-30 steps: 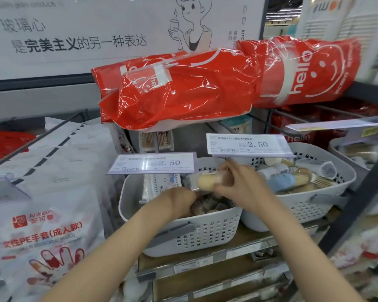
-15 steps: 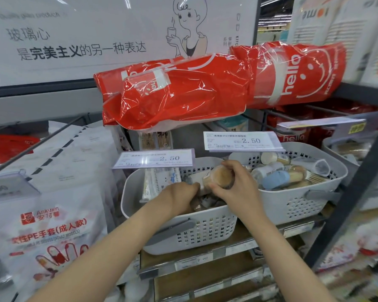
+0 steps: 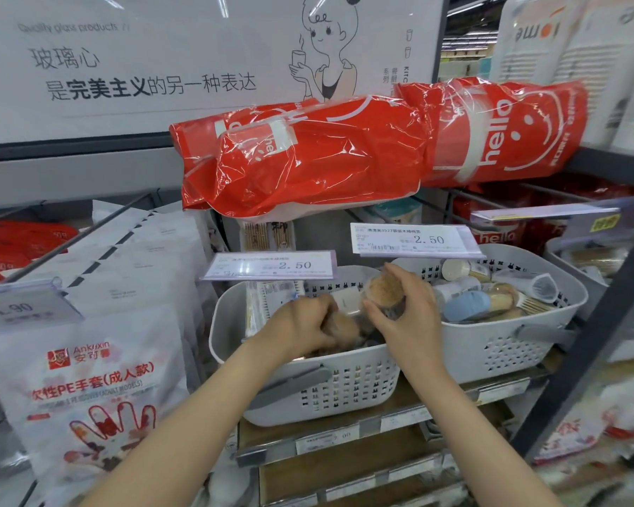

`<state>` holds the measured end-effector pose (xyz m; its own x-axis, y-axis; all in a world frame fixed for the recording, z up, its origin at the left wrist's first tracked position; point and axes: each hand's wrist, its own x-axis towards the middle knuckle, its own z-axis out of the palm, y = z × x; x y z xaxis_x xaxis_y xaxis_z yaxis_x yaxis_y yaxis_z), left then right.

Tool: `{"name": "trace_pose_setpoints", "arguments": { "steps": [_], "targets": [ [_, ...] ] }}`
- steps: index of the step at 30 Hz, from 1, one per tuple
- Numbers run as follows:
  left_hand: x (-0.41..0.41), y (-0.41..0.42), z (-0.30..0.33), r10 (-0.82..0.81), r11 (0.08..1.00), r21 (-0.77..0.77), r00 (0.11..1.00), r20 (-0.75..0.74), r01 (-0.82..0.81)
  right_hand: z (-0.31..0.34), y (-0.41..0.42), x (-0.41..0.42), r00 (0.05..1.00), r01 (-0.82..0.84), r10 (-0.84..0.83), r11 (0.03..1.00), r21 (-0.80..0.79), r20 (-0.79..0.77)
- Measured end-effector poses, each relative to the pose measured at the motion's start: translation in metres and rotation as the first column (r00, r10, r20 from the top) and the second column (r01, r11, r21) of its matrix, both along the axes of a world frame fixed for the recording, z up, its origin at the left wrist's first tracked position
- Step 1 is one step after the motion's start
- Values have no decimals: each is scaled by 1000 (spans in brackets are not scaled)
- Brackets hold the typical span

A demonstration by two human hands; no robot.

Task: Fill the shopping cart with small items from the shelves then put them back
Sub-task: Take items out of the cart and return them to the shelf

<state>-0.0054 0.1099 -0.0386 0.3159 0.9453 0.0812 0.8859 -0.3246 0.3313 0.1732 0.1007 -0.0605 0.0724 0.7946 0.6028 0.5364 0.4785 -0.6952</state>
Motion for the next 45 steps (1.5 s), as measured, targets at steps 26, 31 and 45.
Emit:
{"name": "trace_pose_setpoints", "arguments": {
  "steps": [26, 31, 45],
  "targets": [
    [-160, -351, -34, 359, 620, -408, -221, 907, -670, -6, -204, -205, 576, -817, 493, 372, -440, -652],
    [-198, -474, -60, 278, 327, -526, -452, 848, -785, -36, -282, -293, 521, -816, 546, 96, -569, -655],
    [-272, -655, -122, 8, -228, -588, -606, 796, -776, -106, -431, -462, 260, -680, 695, -362, -638, -671]
  ]
}}
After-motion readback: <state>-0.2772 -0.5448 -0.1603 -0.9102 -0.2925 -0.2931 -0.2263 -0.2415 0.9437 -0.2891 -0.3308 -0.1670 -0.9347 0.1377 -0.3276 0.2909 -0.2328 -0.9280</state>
